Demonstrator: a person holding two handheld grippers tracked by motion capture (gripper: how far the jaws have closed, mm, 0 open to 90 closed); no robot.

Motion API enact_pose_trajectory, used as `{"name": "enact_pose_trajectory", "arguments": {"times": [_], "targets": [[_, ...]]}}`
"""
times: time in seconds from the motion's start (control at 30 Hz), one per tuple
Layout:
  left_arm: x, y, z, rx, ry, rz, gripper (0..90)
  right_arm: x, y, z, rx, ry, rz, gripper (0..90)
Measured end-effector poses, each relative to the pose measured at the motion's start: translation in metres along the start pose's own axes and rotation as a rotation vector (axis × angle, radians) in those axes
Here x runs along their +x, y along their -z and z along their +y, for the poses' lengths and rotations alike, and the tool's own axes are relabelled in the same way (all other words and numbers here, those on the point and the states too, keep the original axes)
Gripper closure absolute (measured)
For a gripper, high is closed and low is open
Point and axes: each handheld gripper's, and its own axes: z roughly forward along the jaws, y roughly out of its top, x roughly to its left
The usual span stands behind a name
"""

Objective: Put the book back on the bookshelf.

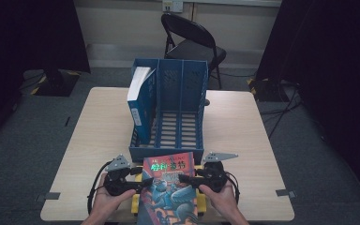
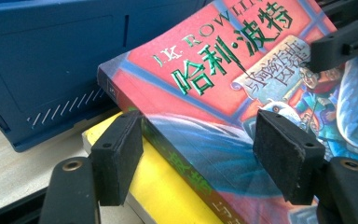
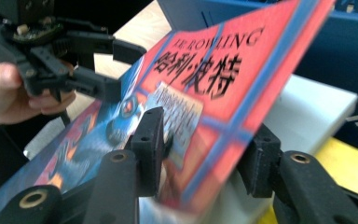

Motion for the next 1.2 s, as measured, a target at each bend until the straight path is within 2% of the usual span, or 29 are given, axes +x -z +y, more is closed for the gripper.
{"name": "enact_pose_trajectory", "arguments": {"times": [0.13,0.27,0.3,0.33,0.37,0.53,0.57,0.6,0.67,0.73,0.93,1.03,1.13,1.2], "targets": [[0.000,0.000,0.000,0.000,-0.003,0.001,32.6,-0.005,-0.013,0.008,0.000,0.005,0.004,53.9],[0.001,0.000,0.000,-0.001,-0.005,-0.001,32.6,-0.007,-0.016,0.011,-0.002,0.001,0.001,56.2],[0.001,0.000,0.000,-0.002,-0.004,-0.005,32.6,-0.006,-0.016,0.011,0.001,-0.002,-0.001,62.1],[0.001,0.000,0.000,-0.002,-0.004,-0.005,32.6,-0.006,-0.016,0.011,0.001,-0.002,-0.001,62.1],[0.001,0.000,0.000,-0.003,-0.003,-0.005,32.6,-0.005,-0.015,0.010,-0.004,-0.008,0.015,66.3],[0.001,0.000,0.000,-0.001,0.001,-0.008,32.6,-0.002,-0.013,0.010,-0.004,-0.006,0.029,72.3],[0.002,0.000,0.000,-0.004,0.005,-0.011,32.5,-0.002,-0.011,0.011,-0.021,-0.012,0.050,78.2],[0.002,0.000,0.000,-0.005,0.009,-0.013,32.4,-0.002,-0.009,0.012,-0.031,-0.017,0.066,79.6],[0.003,0.000,0.001,-0.004,0.015,-0.016,31.9,0.000,-0.008,0.013,-0.037,-0.008,0.069,80.3],[0.005,0.001,0.001,-0.008,0.037,-0.035,31.1,0.005,-0.005,0.015,-0.050,0.013,0.065,81.7],[0.009,0.000,0.001,-0.017,0.075,-0.074,28.3,0.011,0.000,0.016,-0.080,0.028,0.079,82.3],[0.010,-0.002,0.002,-0.023,0.100,-0.076,27.5,0.012,0.001,0.017,-0.088,0.026,0.091,82.4],[0.011,-0.002,0.003,-0.021,0.110,-0.085,27.4,0.013,0.001,0.018,-0.092,0.029,0.094,82.4],[0.015,-0.004,0.003,-0.026,0.137,-0.131,29.4,0.015,0.003,0.018,-0.096,0.034,0.095,82.4]]}}
